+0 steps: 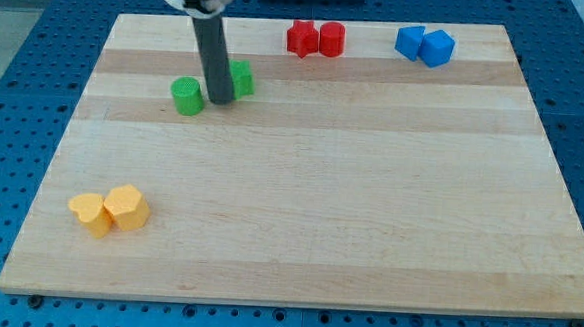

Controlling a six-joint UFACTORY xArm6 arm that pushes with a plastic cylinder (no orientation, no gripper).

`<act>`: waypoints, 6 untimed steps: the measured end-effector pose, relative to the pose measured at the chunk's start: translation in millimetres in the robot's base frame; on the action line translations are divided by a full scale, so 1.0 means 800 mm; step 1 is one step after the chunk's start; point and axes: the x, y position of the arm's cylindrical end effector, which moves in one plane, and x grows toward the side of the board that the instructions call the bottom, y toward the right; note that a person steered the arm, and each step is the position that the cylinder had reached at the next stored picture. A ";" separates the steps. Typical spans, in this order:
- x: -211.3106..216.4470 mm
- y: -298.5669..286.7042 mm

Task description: Point your arm at the yellow hexagon

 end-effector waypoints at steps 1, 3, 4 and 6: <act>0.050 0.030; 0.157 0.025; 0.205 -0.002; 0.272 -0.070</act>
